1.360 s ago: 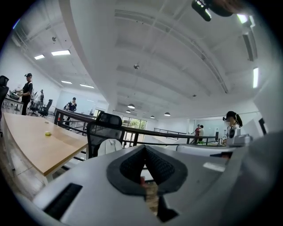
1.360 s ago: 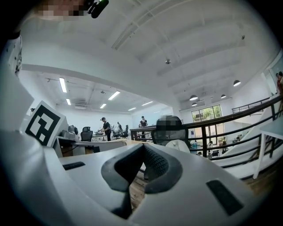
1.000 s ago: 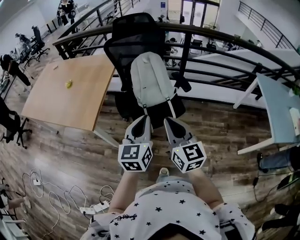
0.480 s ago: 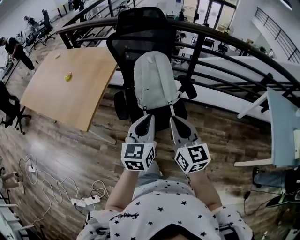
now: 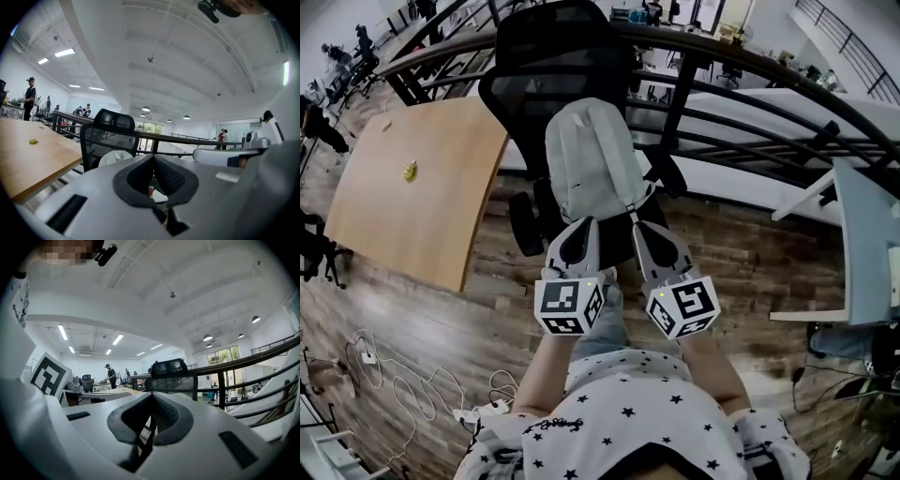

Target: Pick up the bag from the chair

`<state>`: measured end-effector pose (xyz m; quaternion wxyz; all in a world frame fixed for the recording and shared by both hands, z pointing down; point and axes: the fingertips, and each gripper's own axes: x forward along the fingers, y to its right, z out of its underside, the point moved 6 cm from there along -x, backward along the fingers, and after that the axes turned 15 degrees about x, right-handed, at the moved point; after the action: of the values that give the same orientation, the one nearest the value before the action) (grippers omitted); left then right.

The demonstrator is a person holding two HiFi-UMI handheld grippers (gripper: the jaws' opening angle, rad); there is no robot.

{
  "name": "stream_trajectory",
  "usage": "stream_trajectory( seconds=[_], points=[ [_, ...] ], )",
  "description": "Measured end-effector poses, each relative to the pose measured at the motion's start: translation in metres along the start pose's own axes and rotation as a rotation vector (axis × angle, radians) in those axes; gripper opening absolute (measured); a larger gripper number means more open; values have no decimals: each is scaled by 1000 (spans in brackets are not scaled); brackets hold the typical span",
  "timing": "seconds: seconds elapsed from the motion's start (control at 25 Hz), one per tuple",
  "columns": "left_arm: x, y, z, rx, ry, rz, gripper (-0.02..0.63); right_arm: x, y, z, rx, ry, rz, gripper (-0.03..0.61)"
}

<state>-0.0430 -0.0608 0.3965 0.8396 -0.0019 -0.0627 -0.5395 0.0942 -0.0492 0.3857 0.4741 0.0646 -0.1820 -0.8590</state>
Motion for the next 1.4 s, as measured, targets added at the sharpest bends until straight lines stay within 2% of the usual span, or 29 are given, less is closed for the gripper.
stream_trajectory(
  seconds=[0.28,0.6,1.04,1.4],
  points=[
    [83,-49,2,-9,-23,-4,11,88,36,-16,-29,-40,-6,-6],
    [163,-106,2,14,-44,-14,11,186,75,-37,9,-61,-6,-5],
    [255,-179,41,21,-101,-49,11,300,135,-17,14,-116,22,-6],
    [305,-200,77,8,-161,-67,11,357,180,11,-26,-188,31,-5]
  ],
)
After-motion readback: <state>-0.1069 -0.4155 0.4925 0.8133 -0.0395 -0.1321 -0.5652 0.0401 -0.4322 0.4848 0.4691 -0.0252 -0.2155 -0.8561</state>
